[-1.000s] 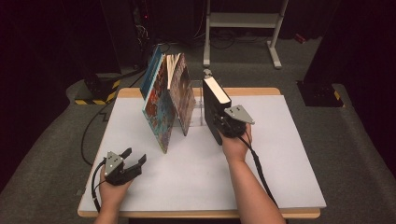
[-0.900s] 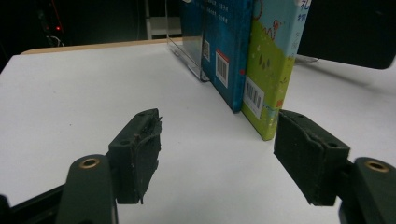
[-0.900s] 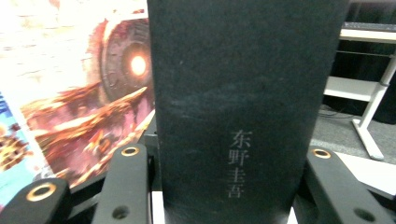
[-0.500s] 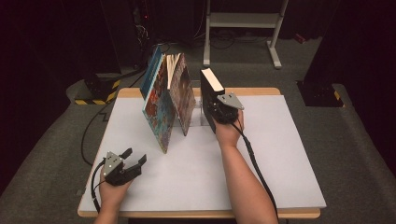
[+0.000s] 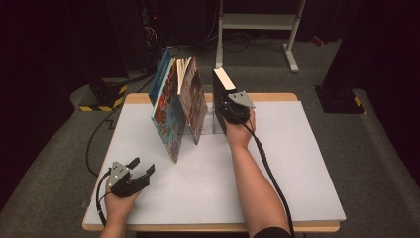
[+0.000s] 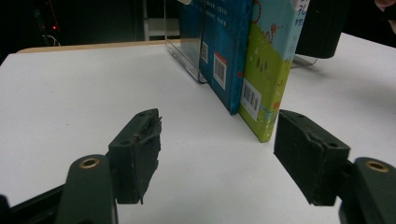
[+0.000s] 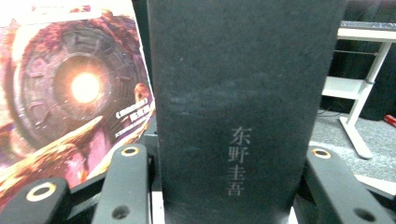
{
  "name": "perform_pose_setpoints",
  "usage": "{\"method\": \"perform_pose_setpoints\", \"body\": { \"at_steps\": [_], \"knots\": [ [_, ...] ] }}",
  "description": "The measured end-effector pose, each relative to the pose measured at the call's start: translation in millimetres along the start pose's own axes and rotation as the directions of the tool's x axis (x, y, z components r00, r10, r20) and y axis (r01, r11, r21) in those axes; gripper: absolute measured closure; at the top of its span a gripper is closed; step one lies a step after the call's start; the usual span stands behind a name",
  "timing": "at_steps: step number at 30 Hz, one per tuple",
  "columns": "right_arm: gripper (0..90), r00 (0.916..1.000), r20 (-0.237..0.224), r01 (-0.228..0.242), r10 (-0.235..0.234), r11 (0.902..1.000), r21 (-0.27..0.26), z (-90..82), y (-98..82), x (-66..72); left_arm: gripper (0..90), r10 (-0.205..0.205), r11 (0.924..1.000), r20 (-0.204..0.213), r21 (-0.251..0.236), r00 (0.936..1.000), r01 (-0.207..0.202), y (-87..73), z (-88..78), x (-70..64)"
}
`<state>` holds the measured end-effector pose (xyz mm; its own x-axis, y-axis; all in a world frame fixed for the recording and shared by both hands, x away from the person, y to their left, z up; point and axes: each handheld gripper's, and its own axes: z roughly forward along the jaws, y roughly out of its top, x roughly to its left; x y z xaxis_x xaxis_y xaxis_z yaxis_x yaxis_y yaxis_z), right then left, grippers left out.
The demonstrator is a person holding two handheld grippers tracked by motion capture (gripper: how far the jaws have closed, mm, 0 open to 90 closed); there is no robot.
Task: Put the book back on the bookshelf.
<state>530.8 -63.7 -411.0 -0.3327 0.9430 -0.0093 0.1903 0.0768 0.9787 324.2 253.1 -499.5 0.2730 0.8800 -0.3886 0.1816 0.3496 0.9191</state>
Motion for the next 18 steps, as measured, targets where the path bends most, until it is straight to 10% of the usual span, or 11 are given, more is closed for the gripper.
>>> {"method": "perform_pose_setpoints", "body": {
  "at_steps": [18],
  "knots": [
    [51.9,1.0,0.002,-0.007,0.007,0.9999,0.009,-9.0,-19.5,1.8,31.7,0.007,1.0,0.005,0.001,1.0,-0.007,-0.5,-0.2,-2.5]
  ]
}}
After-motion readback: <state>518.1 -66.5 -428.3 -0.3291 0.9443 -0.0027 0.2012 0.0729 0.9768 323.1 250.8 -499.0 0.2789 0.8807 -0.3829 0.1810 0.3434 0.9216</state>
